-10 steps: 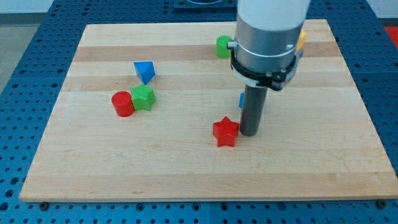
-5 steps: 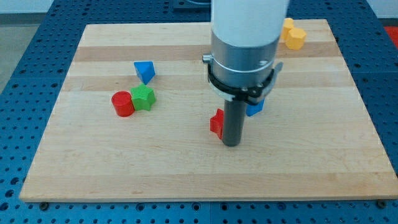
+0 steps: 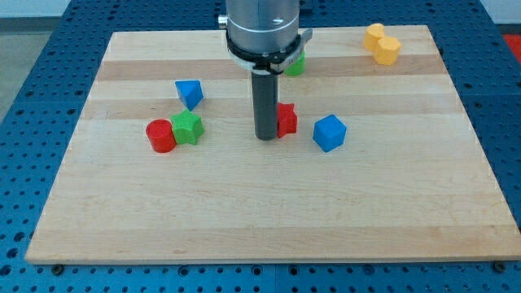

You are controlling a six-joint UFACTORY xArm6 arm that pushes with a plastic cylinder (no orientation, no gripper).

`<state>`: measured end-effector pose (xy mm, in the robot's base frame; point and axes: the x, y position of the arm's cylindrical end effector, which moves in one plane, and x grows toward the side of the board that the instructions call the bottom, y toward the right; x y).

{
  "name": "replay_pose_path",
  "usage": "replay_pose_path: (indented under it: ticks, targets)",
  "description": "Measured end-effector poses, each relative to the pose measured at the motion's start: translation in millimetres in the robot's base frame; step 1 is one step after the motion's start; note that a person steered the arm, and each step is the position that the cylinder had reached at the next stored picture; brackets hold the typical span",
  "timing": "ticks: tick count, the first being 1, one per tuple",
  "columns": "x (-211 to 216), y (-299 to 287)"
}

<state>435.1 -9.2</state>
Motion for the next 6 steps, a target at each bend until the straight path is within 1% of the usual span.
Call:
replay_pose_path:
  ticks: [1,2,3,4,5,6]
  targets:
    - [-4,0]
    - [27,-15]
    - [60,-57]
    - [62,-103]
    - [50,-122]
    - [36,-122]
